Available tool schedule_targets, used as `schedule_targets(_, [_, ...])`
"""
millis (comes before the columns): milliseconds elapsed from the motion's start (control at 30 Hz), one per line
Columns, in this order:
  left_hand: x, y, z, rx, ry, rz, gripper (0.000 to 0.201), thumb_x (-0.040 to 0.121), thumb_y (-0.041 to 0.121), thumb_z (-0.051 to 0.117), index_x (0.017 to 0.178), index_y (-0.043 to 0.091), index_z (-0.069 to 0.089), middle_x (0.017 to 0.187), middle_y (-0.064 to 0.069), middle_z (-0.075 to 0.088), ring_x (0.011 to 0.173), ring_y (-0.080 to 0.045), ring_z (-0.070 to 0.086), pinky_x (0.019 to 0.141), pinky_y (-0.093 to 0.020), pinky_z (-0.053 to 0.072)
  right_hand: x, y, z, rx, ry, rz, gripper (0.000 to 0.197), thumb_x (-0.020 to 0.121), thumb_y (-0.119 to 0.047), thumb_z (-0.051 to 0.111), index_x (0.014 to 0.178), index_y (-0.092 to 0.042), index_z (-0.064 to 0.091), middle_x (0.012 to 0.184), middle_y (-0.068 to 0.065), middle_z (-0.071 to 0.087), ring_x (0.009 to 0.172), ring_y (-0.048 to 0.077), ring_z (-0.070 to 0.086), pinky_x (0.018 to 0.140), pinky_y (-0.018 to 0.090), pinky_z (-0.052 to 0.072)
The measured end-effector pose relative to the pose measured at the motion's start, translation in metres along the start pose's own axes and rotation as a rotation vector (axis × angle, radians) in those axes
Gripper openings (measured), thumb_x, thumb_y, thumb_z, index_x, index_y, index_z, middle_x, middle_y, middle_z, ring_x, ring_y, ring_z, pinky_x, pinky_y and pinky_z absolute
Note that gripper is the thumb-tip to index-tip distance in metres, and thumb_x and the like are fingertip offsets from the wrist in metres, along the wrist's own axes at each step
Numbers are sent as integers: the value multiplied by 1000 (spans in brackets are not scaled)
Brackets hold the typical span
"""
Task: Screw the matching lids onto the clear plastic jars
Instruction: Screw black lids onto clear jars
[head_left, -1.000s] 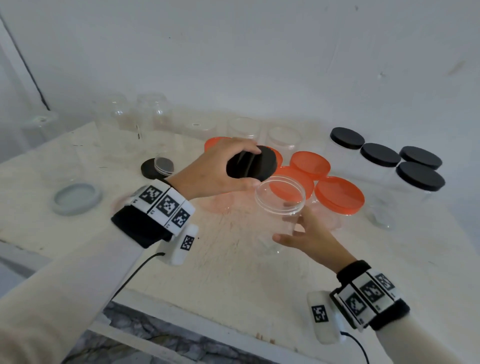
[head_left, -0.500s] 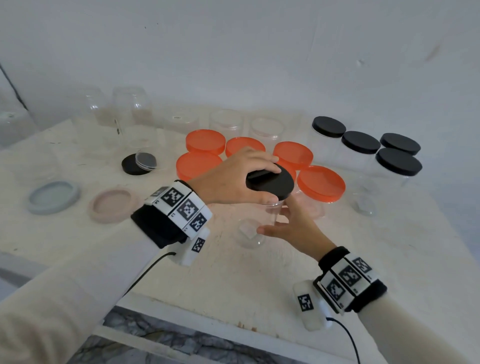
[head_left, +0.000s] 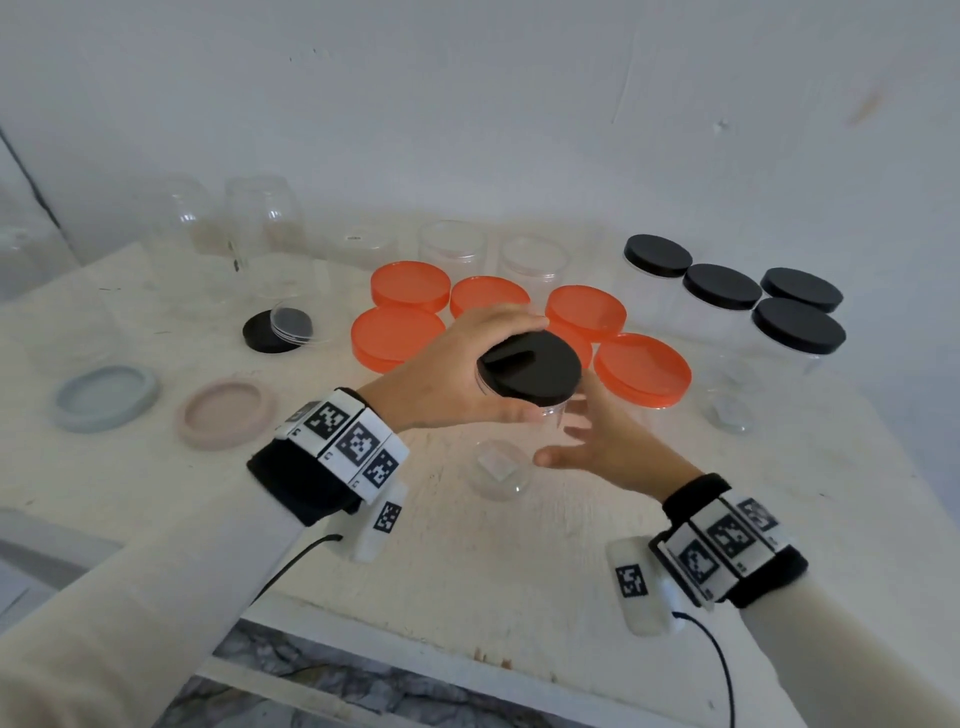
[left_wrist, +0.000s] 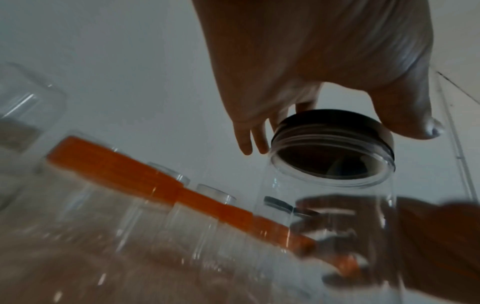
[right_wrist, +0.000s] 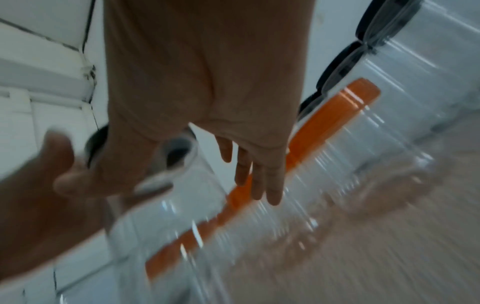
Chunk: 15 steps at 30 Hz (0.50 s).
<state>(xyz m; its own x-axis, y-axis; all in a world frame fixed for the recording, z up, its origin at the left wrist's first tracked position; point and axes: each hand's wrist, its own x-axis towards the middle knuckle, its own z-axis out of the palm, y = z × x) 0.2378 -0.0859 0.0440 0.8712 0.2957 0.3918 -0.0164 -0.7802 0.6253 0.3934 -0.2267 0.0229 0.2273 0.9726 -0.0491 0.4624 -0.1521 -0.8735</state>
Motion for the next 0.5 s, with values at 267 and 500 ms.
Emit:
schedule_targets(267, [-22, -11, 36, -407, 111, -282, 112, 51, 50, 80, 143, 24, 21, 140, 12, 39, 128, 3, 37, 107, -26, 34, 7, -83, -38, -409, -135, -133, 90, 66, -42, 77, 141, -31, 29, 140, -11, 38, 127, 5, 39, 108, 29, 34])
schedule_targets(500, [-18, -16, 46, -452, 180, -345, 104, 50, 52, 82, 138, 24, 35, 133, 9, 51, 123, -4, 46, 105, -34, 38, 27, -117, -29, -927, -324, -137, 87, 73, -30, 76, 143, -34, 25, 124, -8, 38, 117, 16, 42, 95, 30, 41])
